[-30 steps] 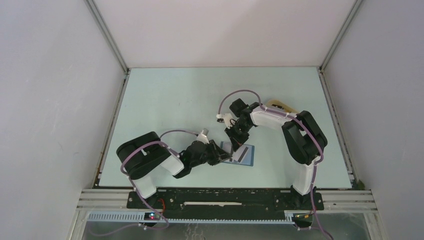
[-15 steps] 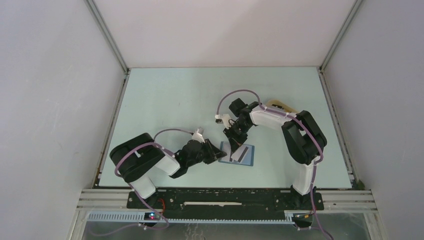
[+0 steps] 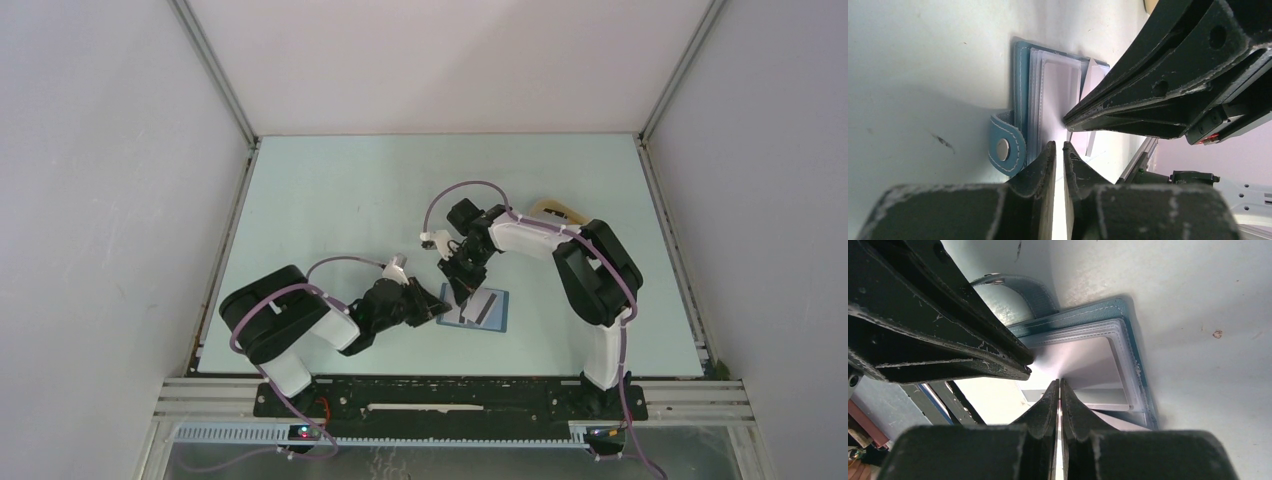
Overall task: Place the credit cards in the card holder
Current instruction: Insert the credit card into the card holder.
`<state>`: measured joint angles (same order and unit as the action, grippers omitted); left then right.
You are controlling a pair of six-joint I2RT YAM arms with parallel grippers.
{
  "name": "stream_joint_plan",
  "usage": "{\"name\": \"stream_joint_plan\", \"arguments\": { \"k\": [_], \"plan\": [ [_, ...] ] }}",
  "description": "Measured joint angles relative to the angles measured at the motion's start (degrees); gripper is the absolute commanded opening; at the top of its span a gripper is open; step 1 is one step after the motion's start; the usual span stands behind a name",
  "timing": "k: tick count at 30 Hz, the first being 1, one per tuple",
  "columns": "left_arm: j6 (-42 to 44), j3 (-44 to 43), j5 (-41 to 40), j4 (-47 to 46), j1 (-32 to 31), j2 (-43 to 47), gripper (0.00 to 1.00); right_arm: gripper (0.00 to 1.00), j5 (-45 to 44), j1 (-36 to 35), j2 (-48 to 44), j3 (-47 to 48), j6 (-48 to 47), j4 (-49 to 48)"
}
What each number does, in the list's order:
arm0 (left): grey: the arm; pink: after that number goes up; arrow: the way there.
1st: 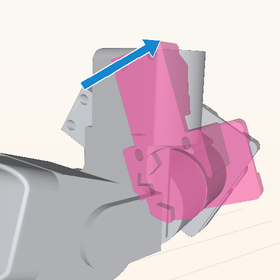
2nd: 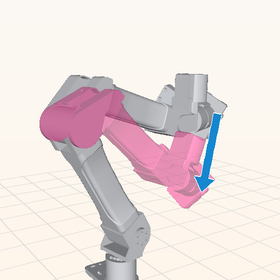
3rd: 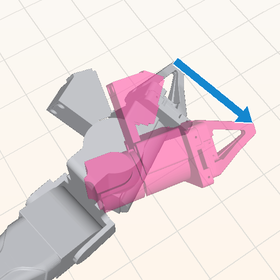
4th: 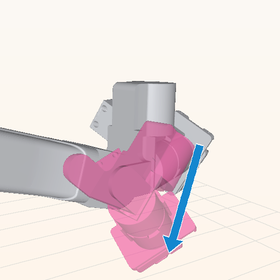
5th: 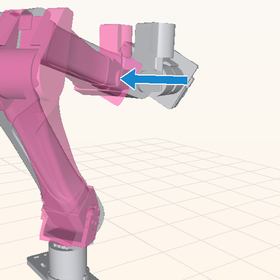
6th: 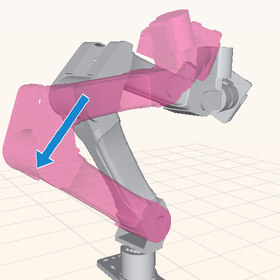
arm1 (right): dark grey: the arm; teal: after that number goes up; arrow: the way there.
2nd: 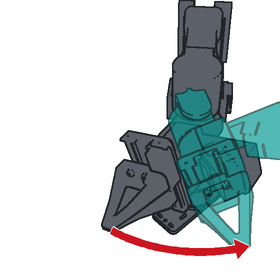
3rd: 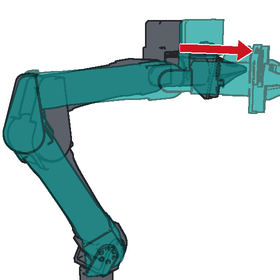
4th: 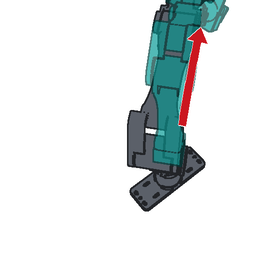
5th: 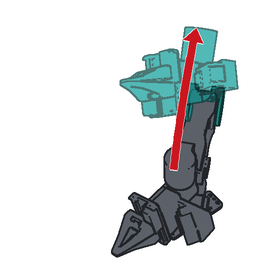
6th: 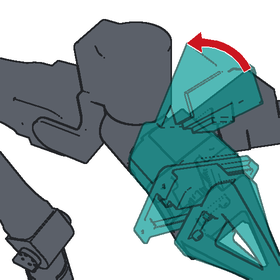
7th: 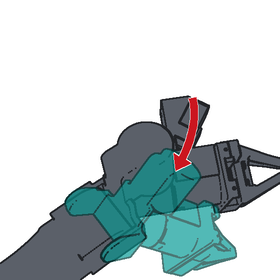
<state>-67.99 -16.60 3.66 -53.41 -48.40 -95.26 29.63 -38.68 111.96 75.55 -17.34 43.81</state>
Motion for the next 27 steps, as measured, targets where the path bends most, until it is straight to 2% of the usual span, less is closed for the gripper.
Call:
{"name": "stream_joint_plan", "arguments": {
  "k": [27],
  "plan": [
    [0.5, 0.0, 0.2, 0.0, 0.2, -0.1, 0.13, 0.09, -1.0, 0.0, -1.0, -2.5, -4.7, 5.0]
  ]
}}
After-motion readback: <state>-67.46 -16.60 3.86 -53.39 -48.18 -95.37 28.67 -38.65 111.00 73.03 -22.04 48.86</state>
